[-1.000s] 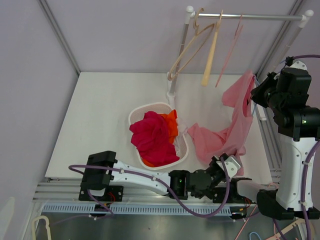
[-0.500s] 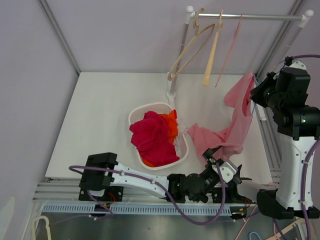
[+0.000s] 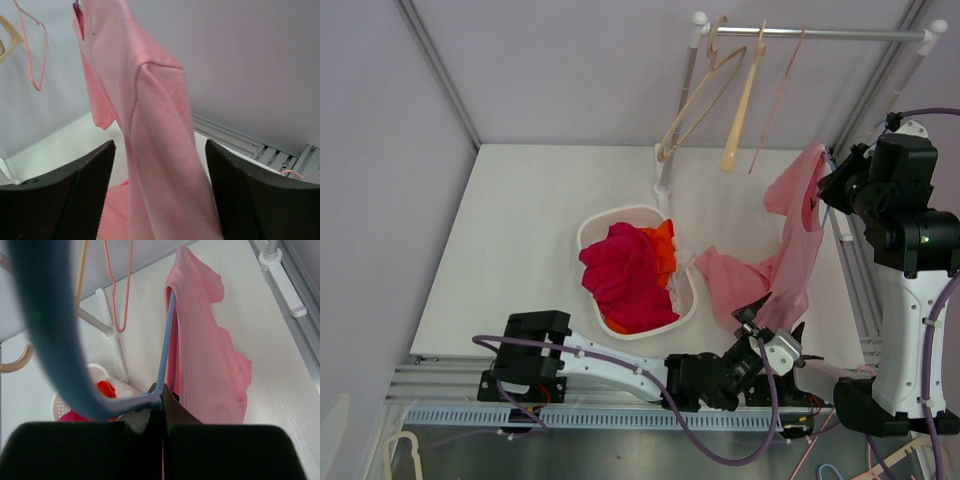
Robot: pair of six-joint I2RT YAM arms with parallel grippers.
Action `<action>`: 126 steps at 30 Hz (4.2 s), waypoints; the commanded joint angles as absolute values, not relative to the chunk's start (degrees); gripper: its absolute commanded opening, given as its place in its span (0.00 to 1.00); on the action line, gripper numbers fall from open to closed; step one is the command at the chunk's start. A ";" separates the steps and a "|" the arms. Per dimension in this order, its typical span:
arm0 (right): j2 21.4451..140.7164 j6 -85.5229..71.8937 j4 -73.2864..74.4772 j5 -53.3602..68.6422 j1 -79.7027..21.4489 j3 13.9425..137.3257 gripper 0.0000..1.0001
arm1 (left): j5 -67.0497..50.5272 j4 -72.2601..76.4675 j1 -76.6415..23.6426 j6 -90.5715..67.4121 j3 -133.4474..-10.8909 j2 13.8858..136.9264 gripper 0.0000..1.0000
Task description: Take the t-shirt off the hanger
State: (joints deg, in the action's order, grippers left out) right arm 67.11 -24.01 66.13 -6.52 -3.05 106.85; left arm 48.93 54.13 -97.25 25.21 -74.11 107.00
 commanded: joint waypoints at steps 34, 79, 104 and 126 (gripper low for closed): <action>87.81 -24.26 68.38 27.43 3.96 108.74 0.00 | 24.26 66.10 -108.72 39.82 -53.88 88.77 0.00; 70.23 -26.64 55.52 27.68 8.53 103.53 0.00 | 18.18 33.51 -99.51 4.85 -53.41 74.35 0.01; 51.24 -19.60 55.82 9.41 7.29 86.14 0.00 | -3.04 -12.82 -66.45 5.60 -112.04 74.26 0.01; 63.37 -14.94 24.53 6.33 7.38 92.02 0.00 | -4.48 -15.74 -53.18 16.00 -137.02 84.11 0.01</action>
State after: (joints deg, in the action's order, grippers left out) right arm 63.44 -16.69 30.37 5.23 7.55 89.62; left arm -2.33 -19.88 -55.29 17.41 -132.70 84.90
